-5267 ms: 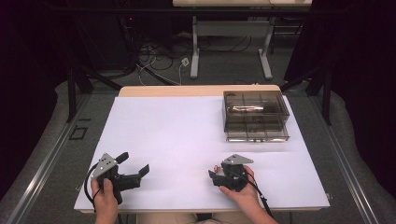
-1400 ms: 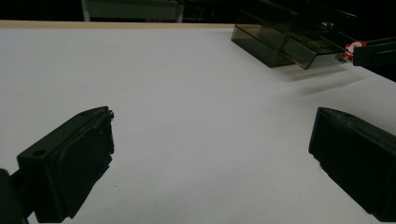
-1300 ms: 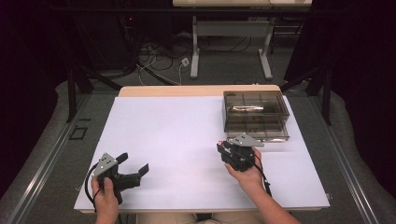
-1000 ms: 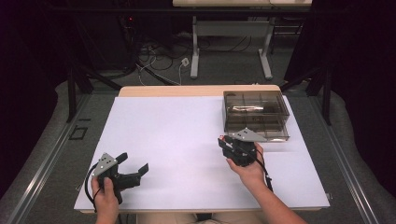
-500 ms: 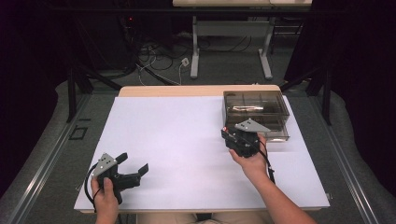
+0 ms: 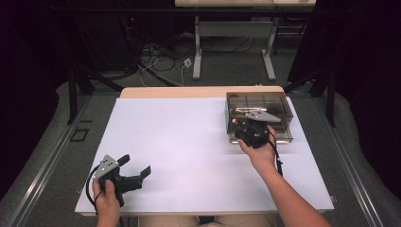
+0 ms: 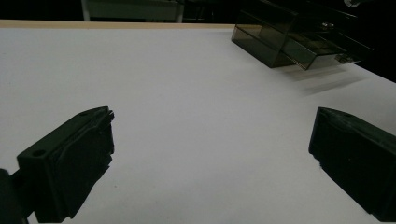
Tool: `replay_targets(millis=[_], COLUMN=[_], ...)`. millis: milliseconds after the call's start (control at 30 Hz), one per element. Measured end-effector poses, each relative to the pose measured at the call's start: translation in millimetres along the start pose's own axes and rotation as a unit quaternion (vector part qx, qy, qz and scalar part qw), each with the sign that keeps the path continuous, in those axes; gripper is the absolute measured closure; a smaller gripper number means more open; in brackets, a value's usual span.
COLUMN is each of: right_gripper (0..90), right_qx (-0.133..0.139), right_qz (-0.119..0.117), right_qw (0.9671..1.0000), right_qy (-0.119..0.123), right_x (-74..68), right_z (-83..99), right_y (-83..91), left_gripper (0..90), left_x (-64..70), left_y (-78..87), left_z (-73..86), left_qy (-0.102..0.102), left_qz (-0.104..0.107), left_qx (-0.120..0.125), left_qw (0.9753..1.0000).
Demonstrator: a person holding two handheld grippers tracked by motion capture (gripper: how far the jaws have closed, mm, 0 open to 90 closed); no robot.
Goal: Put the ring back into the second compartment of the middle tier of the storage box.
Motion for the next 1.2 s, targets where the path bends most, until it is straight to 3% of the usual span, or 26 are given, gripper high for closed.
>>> replay_targets(millis=[867, 1200], right_gripper=[70.3, 70.3], right_qx=[-0.038, -0.059], right_qz=[0.022, 0.03], right_qw=[0.9983, 0.997], right_qy=[-0.037, -0.04], right_x=[45.2, 59.0], right_z=[3.1, 6.4], right_y=[-0.6, -1.7], left_gripper=[0.0, 0.0], left_x=[-0.2, 0.0], left_y=[0.7, 0.3], left_z=[0.2, 0.2], left_qy=[0.003, 0.004], left_qz=[0.001, 0.002], left_qx=[0.001, 0.0], left_qw=[1.0, 1.0])
Point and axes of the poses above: each handheld gripper's, and its own axes: y roughly backward along the jaws, z roughly out of its underside, x roughly to its right, the point moved 10 cm from there along -y, roughly forward along the jaws, and after that the axes turned 9 degrees about -x, right-handed, at the moved point
